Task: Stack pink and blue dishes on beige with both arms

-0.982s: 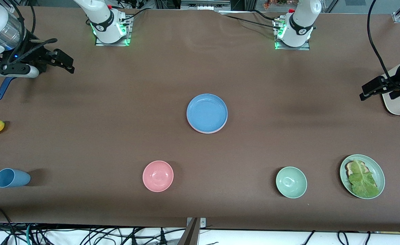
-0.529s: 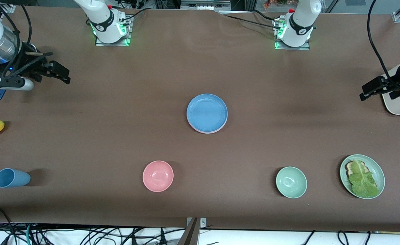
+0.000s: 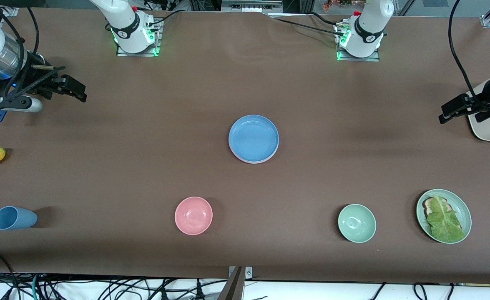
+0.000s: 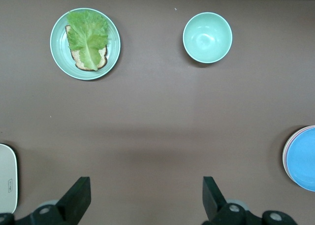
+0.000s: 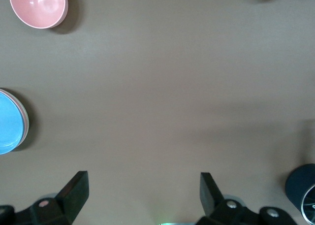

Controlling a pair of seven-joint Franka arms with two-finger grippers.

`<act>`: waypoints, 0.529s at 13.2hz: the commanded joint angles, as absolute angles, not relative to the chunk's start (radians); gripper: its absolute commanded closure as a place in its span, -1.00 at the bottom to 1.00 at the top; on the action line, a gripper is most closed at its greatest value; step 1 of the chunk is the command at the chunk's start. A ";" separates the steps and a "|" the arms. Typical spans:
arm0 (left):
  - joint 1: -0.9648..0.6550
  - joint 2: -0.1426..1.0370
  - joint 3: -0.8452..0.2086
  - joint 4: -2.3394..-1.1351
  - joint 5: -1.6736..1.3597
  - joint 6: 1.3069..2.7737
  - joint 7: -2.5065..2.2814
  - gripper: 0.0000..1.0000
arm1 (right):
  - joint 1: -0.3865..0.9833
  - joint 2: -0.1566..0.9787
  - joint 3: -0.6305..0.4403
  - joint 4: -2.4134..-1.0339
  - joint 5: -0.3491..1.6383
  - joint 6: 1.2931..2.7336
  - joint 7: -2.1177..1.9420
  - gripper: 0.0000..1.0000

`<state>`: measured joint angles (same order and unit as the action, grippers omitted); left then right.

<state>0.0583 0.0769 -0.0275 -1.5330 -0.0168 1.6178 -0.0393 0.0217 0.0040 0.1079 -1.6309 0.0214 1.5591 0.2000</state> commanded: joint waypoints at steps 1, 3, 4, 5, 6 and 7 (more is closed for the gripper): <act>0.057 0.091 -0.026 -1.506 -0.040 1.606 -0.021 -1.00 | 0.037 0.012 0.098 -1.606 0.002 1.539 0.210 -1.00; 0.057 0.091 -0.026 -1.506 -0.041 1.606 -0.021 -1.00 | 0.037 0.012 0.098 -1.605 -0.003 1.548 0.184 -1.00; 0.057 0.091 -0.026 -1.506 -0.041 1.606 -0.021 -1.00 | 0.037 0.014 0.098 -1.595 -0.002 1.545 0.173 -1.00; 0.057 0.091 -0.026 -1.506 -0.041 1.606 -0.021 -1.00 | 0.037 0.015 0.098 -1.591 -0.002 1.542 0.173 -1.00; 0.057 0.091 -0.026 -1.506 -0.041 1.606 -0.021 -1.00 | 0.035 0.017 0.097 -1.589 -0.003 1.542 0.169 -1.00; 0.057 0.091 -0.026 -1.506 -0.041 1.606 -0.021 -1.00 | 0.034 0.017 0.097 -1.588 -0.005 1.540 0.161 -1.00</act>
